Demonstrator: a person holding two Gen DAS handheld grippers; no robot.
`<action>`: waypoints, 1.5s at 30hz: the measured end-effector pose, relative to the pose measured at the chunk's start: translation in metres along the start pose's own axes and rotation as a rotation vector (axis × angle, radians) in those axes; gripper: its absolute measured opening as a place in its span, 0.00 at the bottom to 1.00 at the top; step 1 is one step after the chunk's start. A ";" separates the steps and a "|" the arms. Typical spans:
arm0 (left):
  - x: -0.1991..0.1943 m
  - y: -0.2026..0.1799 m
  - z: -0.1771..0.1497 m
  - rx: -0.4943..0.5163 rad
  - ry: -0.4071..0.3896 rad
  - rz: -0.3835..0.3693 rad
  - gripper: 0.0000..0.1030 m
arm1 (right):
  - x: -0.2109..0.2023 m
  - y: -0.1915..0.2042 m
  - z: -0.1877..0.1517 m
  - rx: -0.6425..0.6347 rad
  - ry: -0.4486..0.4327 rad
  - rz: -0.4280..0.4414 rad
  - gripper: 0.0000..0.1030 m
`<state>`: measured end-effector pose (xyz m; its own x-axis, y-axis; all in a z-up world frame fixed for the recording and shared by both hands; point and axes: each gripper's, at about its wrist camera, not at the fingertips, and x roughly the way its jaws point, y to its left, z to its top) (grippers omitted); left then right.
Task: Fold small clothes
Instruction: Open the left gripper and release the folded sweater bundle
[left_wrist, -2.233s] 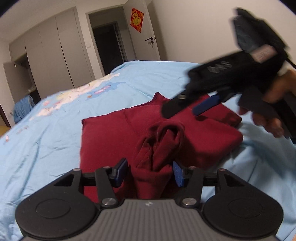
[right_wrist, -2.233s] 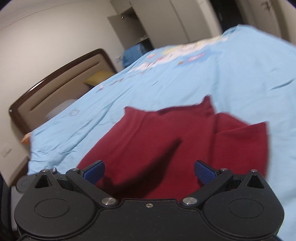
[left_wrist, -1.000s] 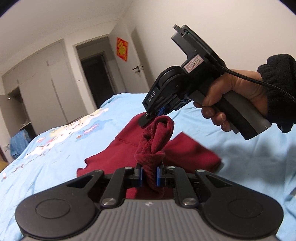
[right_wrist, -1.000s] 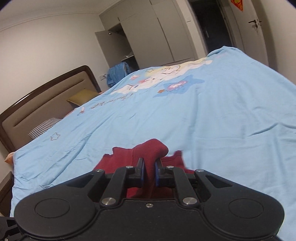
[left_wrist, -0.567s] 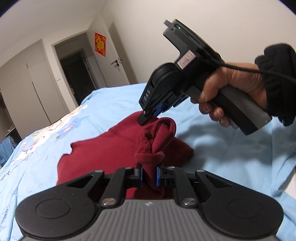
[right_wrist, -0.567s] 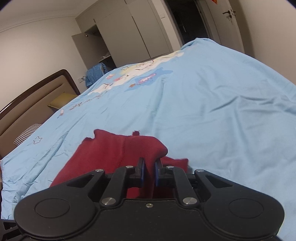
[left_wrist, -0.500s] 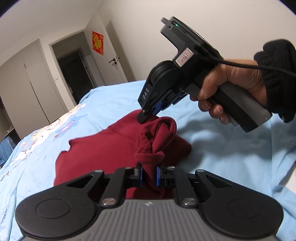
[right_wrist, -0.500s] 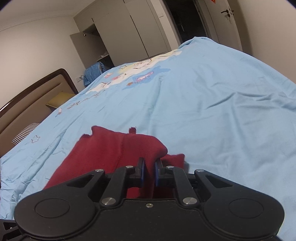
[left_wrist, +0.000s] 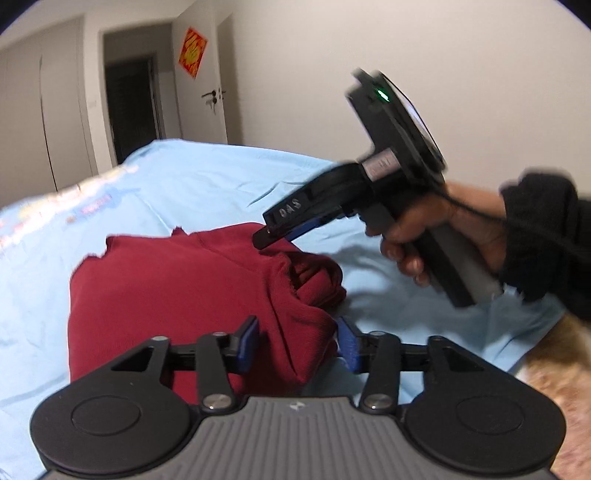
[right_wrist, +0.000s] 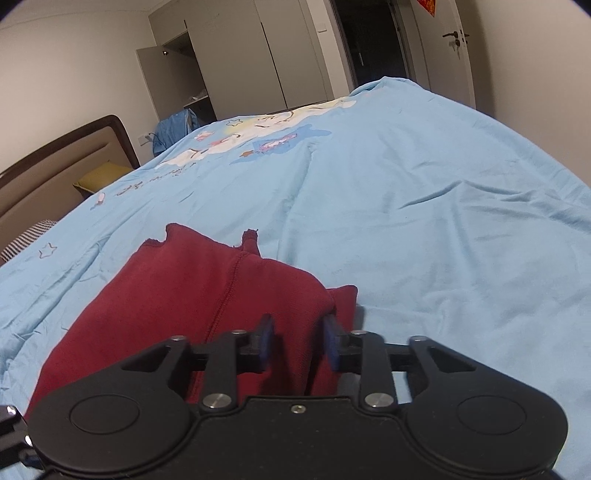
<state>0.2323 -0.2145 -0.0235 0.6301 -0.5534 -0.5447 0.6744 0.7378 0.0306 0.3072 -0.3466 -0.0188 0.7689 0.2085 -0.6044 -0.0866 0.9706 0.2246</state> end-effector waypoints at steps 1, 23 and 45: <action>-0.003 0.006 0.002 -0.032 -0.005 -0.003 0.61 | -0.003 0.001 -0.001 -0.009 -0.007 -0.009 0.51; -0.019 0.149 -0.029 -0.513 0.025 0.310 1.00 | -0.049 0.048 -0.059 -0.099 -0.062 -0.100 0.95; -0.008 0.150 -0.059 -0.583 0.113 0.299 1.00 | -0.064 0.028 -0.086 -0.004 -0.157 -0.107 0.99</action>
<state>0.3051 -0.0767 -0.0641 0.6921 -0.2722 -0.6685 0.1385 0.9590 -0.2472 0.2013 -0.3227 -0.0393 0.8631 0.0835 -0.4980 -0.0016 0.9867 0.1627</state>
